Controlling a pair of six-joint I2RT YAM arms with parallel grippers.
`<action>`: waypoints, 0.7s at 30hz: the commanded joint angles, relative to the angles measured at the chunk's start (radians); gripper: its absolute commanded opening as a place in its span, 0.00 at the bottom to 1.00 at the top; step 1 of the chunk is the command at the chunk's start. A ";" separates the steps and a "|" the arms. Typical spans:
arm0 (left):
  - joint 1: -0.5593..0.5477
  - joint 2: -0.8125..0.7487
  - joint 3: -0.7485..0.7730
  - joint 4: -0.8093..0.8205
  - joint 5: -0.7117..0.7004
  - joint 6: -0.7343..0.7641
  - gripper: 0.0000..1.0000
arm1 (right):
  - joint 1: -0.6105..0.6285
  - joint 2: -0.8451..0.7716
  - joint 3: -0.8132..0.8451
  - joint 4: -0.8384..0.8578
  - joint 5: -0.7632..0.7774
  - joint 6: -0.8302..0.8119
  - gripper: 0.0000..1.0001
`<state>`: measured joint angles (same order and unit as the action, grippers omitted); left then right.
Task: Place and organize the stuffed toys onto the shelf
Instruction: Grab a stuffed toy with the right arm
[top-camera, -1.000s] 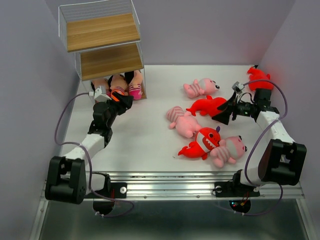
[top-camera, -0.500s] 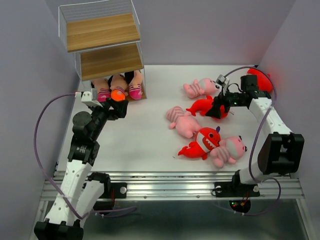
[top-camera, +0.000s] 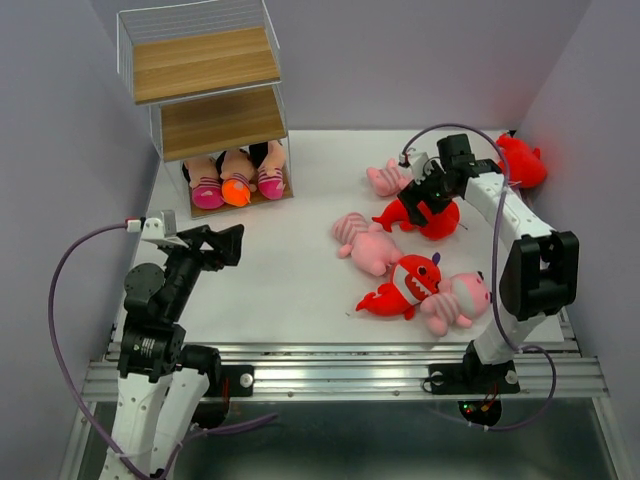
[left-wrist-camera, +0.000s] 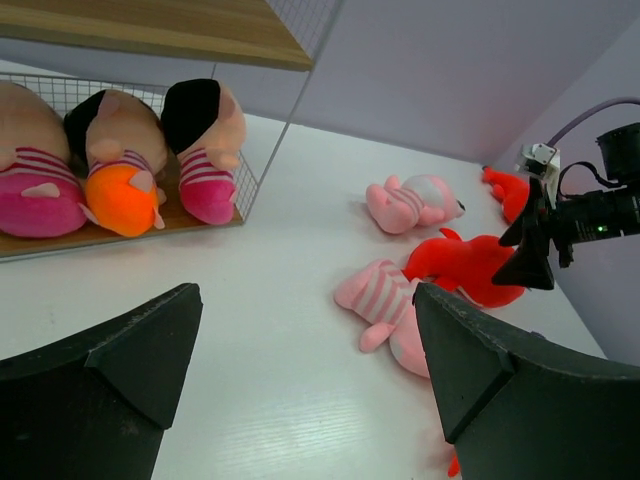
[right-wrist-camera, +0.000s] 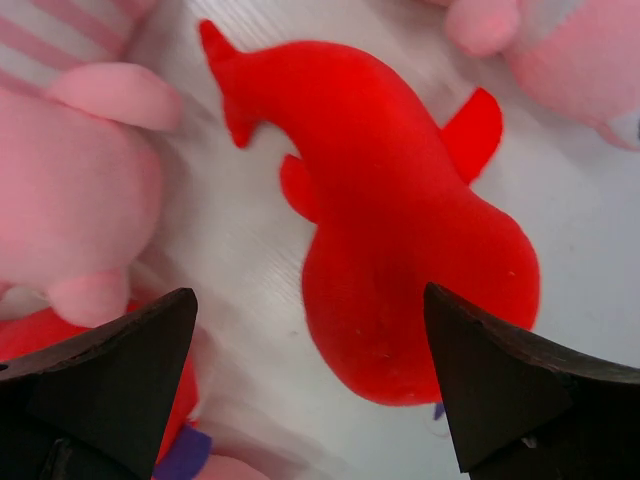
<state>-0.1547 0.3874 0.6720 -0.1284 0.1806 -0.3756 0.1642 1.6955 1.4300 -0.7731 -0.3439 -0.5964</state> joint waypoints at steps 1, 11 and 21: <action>0.007 -0.027 0.060 -0.066 -0.050 0.033 0.99 | -0.008 0.019 0.060 0.038 0.247 -0.034 1.00; 0.007 -0.038 0.008 -0.056 0.040 0.011 0.99 | -0.031 0.170 0.086 0.061 0.339 -0.102 1.00; 0.007 0.002 -0.075 0.047 0.258 -0.049 0.98 | -0.112 0.267 0.070 0.072 0.272 -0.057 0.42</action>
<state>-0.1547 0.3641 0.6319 -0.1818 0.3130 -0.3889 0.1081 1.9324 1.4975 -0.7185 -0.0334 -0.6685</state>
